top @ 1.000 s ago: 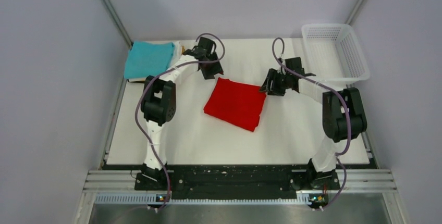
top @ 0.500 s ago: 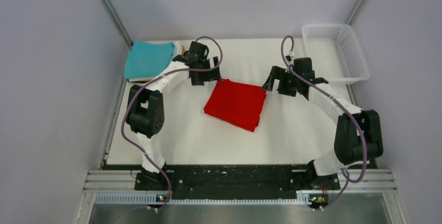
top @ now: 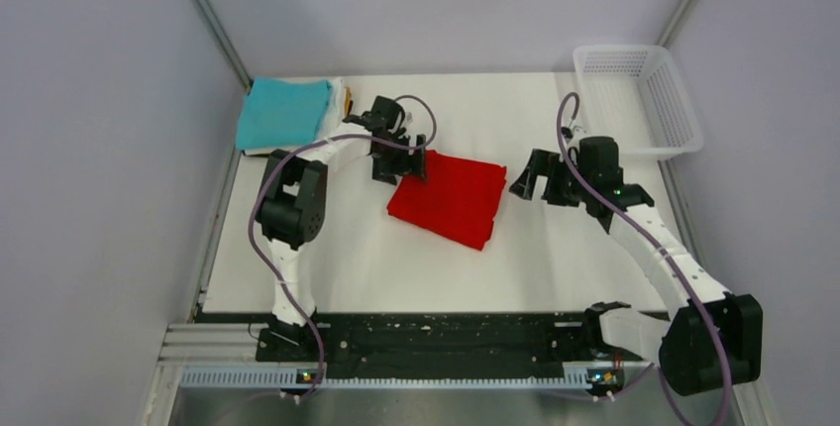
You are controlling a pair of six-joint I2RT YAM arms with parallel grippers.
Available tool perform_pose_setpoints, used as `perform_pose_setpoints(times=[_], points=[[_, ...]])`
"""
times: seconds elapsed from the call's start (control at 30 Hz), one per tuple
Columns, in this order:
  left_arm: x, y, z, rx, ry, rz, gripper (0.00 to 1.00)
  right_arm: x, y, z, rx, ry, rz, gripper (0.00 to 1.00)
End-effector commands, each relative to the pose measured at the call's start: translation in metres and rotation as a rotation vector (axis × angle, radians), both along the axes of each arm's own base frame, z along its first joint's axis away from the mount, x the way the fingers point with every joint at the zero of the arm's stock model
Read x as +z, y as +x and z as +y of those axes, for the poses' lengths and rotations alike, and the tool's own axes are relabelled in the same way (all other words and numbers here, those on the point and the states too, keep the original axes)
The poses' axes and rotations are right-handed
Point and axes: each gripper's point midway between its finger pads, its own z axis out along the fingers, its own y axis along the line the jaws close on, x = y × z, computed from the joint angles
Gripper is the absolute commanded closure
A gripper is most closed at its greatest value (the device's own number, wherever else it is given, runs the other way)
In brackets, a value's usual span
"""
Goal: Fold and stack the t-shirts
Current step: Put the neatly folded tshirt into the corner of the board with the left arm
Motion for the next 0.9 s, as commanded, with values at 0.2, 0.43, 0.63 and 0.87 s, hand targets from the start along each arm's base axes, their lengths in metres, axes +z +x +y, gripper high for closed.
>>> perform_pose_setpoints(times=[0.2, 0.43, 0.63, 0.87], points=[[-0.048, -0.015, -0.023, -0.023, 0.158, 0.084, 0.19, 0.004, -0.018, -0.02, -0.042, -0.079, -0.043, 0.01], [-0.066, -0.037, -0.033, 0.013, 0.326, 0.076, 0.39, 0.008, -0.023, -0.03, -0.068, -0.119, -0.072, 0.01], [-0.08, -0.048, -0.032, 0.118, 0.435, 0.063, 0.98, 0.007, -0.024, -0.034, -0.082, -0.136, -0.081, 0.01], [-0.052, -0.029, -0.001, 0.234, 0.626, -0.064, 1.0, 0.005, -0.022, -0.035, -0.09, -0.137, -0.085, 0.01]])
